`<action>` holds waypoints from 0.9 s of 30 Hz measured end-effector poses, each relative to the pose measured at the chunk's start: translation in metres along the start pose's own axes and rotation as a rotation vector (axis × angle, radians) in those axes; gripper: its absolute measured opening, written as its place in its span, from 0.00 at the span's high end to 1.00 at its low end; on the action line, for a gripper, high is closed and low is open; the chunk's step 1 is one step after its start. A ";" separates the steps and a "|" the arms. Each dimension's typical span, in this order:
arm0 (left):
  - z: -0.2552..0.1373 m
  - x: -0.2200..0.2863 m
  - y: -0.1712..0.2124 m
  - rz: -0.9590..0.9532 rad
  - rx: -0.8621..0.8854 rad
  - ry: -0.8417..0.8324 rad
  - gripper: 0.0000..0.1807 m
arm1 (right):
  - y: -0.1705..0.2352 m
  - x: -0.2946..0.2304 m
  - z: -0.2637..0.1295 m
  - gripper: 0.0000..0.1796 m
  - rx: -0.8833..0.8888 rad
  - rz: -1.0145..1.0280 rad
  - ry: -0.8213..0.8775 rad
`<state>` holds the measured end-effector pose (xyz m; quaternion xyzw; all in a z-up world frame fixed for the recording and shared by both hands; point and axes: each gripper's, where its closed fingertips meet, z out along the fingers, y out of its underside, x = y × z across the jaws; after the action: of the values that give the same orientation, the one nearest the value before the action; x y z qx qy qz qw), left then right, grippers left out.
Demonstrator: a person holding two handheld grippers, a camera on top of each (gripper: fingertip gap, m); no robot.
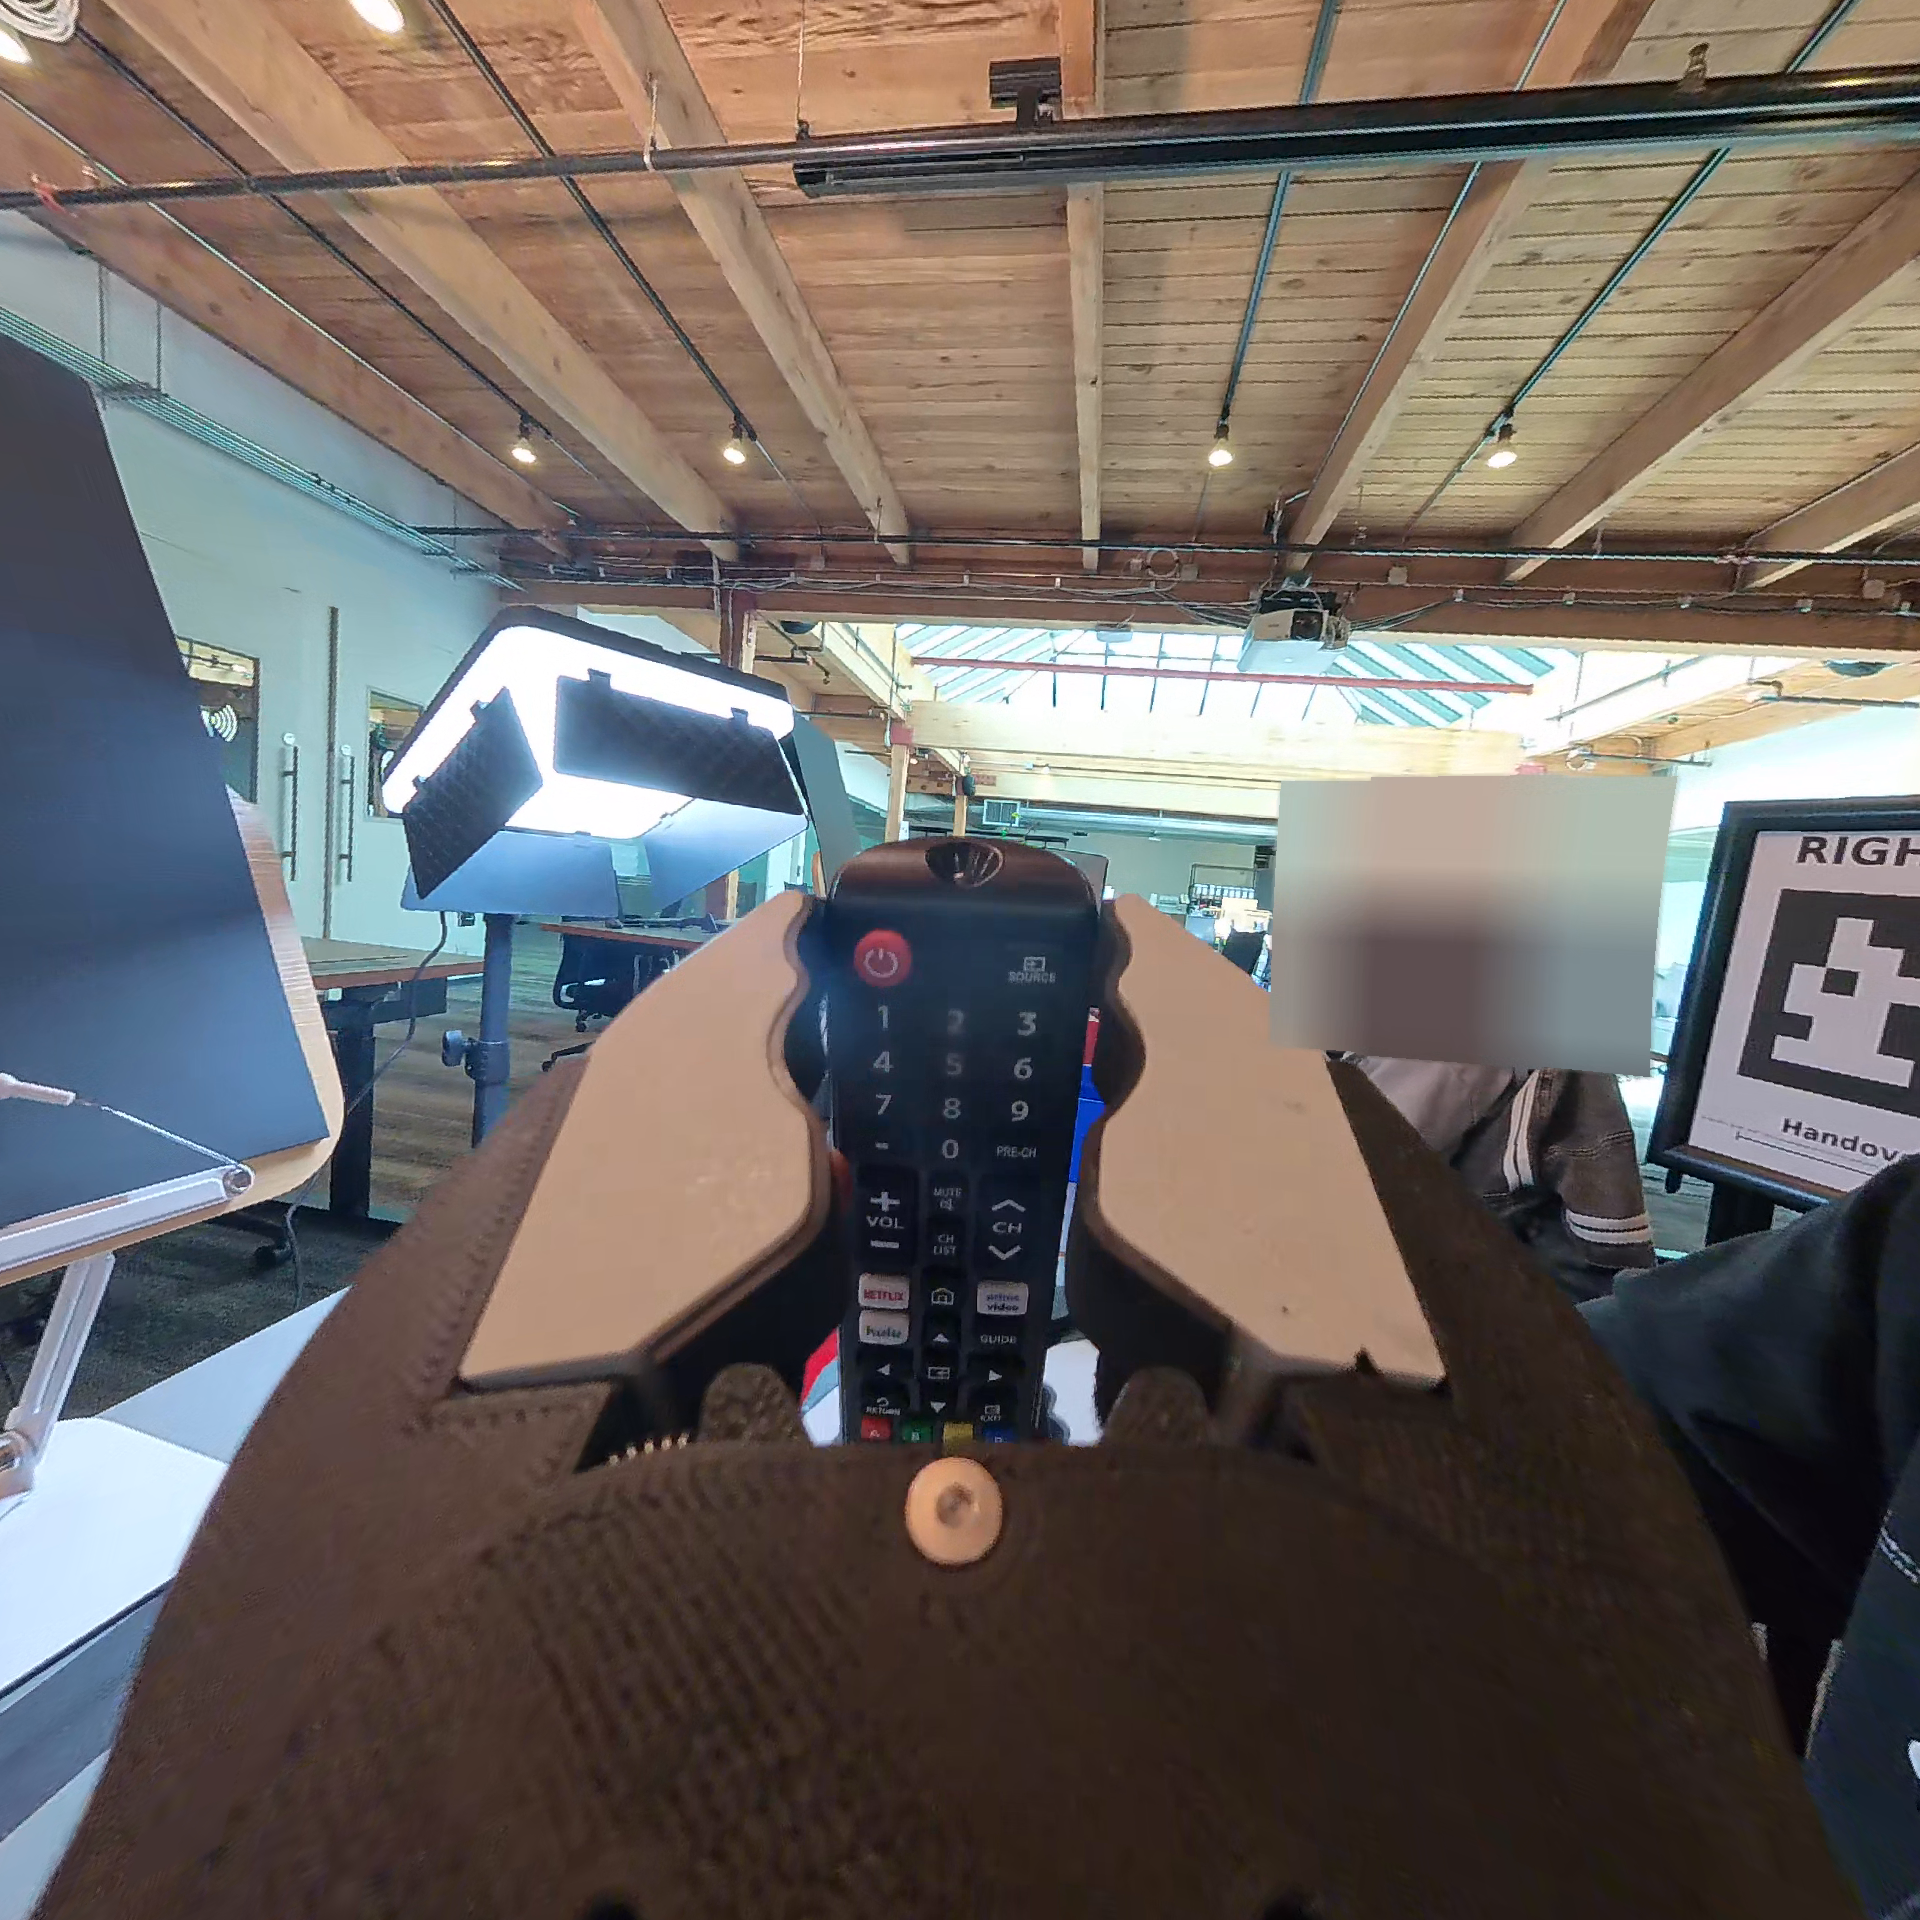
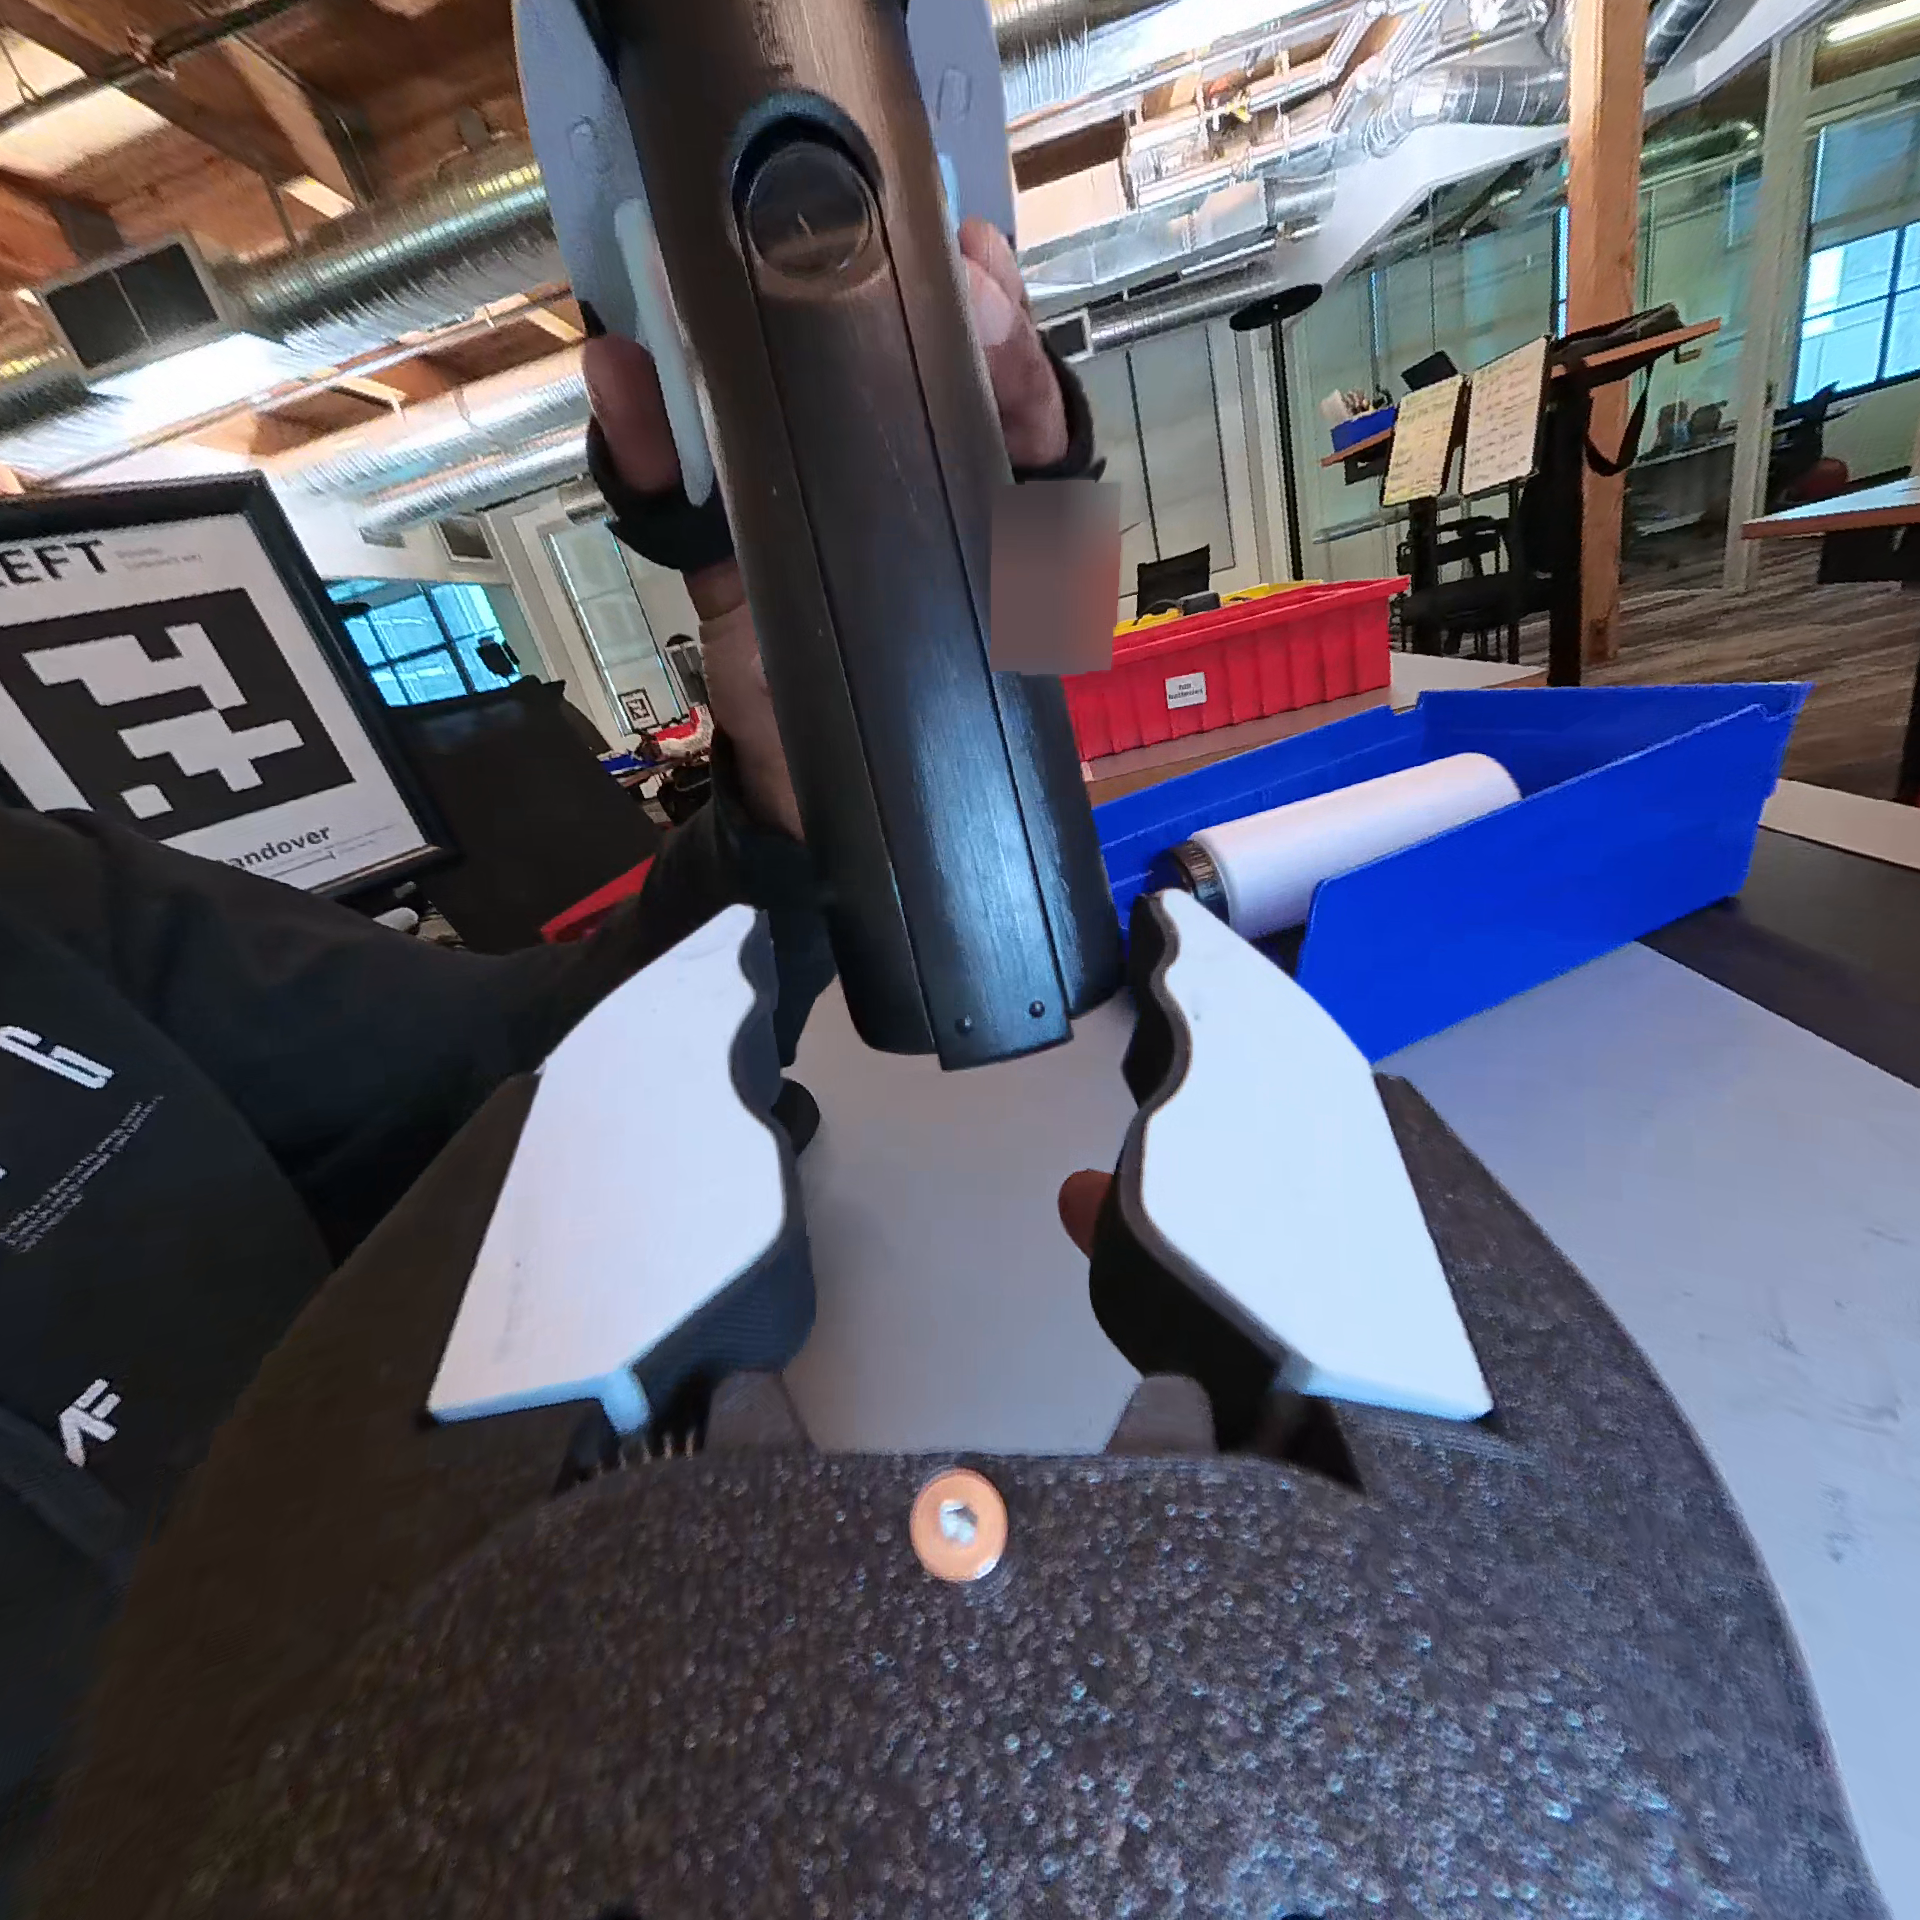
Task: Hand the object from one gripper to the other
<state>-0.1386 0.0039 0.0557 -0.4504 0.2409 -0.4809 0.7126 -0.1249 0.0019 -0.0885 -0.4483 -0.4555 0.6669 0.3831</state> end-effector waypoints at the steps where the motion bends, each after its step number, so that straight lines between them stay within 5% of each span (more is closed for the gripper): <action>1: 0.000 0.000 0.000 -0.001 -0.001 0.002 0.72 | 0.000 0.001 0.000 0.67 0.000 -0.002 0.007; 14: -0.033 -0.052 0.010 0.033 -0.222 -0.159 0.69 | -0.064 0.024 -0.074 0.71 -0.079 -0.229 0.242; 20: -0.049 -0.063 -0.008 0.077 -0.196 -0.227 0.70 | -0.047 0.033 -0.076 0.71 -0.245 -0.302 0.307; 27: -0.041 -0.062 0.015 0.125 -0.301 -0.222 0.70 | -0.041 0.038 -0.074 0.71 -0.239 -0.288 0.310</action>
<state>-0.1895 0.0451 0.0171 -0.5863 0.2576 -0.3417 0.6878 -0.0620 0.0683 -0.0725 -0.5179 -0.5263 0.4700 0.4836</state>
